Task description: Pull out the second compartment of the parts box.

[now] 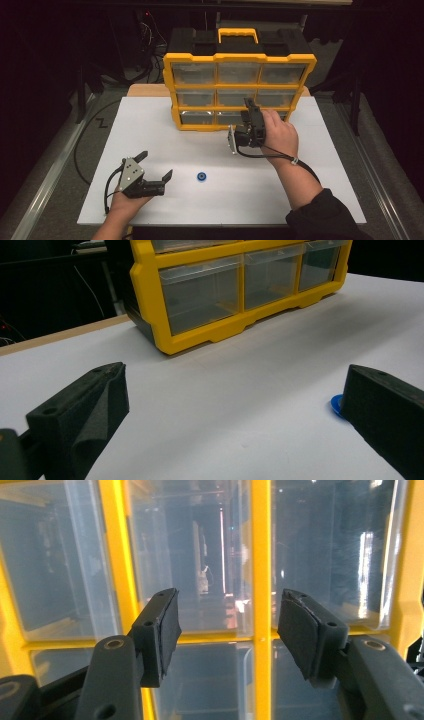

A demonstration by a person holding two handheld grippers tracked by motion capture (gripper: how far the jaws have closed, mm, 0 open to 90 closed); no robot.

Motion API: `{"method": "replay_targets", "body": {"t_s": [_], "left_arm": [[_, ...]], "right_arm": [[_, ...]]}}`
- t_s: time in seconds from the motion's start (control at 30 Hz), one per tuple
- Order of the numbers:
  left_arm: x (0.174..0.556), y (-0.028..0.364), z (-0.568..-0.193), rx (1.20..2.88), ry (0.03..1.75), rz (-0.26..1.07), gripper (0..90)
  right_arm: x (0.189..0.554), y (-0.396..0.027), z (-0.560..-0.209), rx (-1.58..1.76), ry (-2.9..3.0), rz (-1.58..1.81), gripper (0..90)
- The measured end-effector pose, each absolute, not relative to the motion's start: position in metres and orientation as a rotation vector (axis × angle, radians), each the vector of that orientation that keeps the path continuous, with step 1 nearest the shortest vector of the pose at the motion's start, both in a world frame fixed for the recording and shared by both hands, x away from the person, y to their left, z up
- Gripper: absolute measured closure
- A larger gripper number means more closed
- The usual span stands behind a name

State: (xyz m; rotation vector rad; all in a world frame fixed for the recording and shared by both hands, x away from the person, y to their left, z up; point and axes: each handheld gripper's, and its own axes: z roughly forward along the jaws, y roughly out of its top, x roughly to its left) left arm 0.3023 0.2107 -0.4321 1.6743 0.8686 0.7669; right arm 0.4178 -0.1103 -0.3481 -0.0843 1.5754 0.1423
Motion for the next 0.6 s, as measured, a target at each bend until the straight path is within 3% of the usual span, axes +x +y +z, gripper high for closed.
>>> {"method": "replay_targets", "body": {"t_s": [0.6], "left_arm": [[0.302, 0.211, -0.432, 1.666, 0.864, 0.764, 0.0]], "right_arm": [[0.428, -0.102, -0.317, -0.079, 1.535, 0.153, 47.7]]}}
